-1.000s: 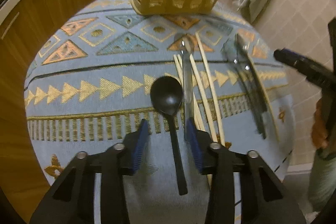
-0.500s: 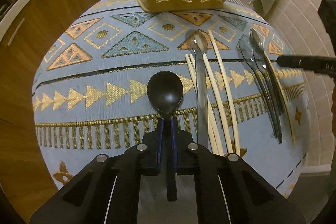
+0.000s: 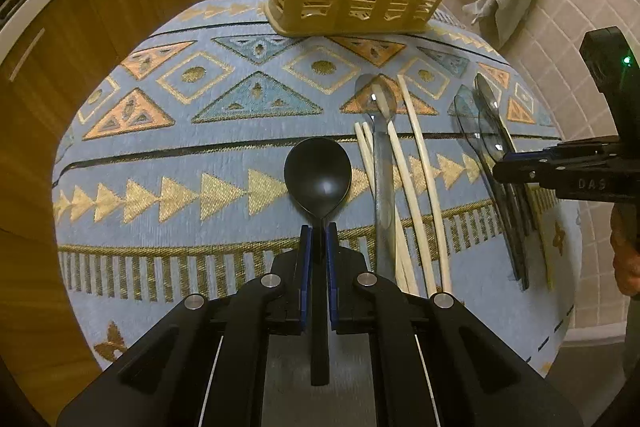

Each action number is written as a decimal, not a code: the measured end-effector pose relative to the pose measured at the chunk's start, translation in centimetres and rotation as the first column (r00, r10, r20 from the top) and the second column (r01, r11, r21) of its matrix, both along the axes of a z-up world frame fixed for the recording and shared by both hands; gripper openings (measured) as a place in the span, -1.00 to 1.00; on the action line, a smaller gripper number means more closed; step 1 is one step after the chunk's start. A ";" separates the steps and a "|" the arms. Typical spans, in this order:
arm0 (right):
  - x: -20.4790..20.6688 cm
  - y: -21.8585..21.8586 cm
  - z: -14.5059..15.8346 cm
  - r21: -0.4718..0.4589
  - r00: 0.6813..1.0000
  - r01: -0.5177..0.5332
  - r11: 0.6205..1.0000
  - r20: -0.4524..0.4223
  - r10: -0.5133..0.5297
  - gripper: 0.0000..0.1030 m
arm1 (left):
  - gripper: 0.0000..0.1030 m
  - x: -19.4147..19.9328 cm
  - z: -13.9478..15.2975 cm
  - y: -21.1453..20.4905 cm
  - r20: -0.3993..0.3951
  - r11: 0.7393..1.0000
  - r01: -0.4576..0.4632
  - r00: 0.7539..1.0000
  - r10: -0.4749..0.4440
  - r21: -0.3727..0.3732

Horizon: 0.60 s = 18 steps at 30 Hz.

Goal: Organize utensils
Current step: 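Lower the left tool onto the black spoon while the right tool grasps a clear spoon, then lift the black spoon and clear spoon and carry both over the tan caddy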

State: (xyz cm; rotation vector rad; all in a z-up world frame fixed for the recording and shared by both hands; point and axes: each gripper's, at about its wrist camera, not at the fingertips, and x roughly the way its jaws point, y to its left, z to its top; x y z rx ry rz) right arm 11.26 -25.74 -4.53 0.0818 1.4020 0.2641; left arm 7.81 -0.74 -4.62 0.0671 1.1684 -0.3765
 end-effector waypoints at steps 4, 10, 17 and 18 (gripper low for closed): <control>0.3 0.9 0.0 -0.055 1.000 -0.020 0.998 -0.004 0.020 -0.77 | -0.89 0.1 -0.1 -0.8 -0.007 0.999 0.019 1.000 -0.019 0.034; 0.6 1.8 -0.2 -0.064 0.999 -0.036 0.997 -0.001 0.036 -0.80 | -0.87 0.6 -0.1 -1.6 -0.033 0.993 0.077 0.997 -0.074 0.084; -0.2 0.4 1.1 0.002 0.997 -0.031 1.000 0.074 0.031 -0.80 | -0.91 0.8 0.1 -2.2 0.004 0.993 0.066 0.998 -0.067 0.093; -0.4 0.1 1.5 0.028 0.995 -0.027 0.999 0.094 0.024 -0.80 | -0.91 0.8 0.5 -2.0 0.029 0.996 0.055 0.998 -0.057 0.063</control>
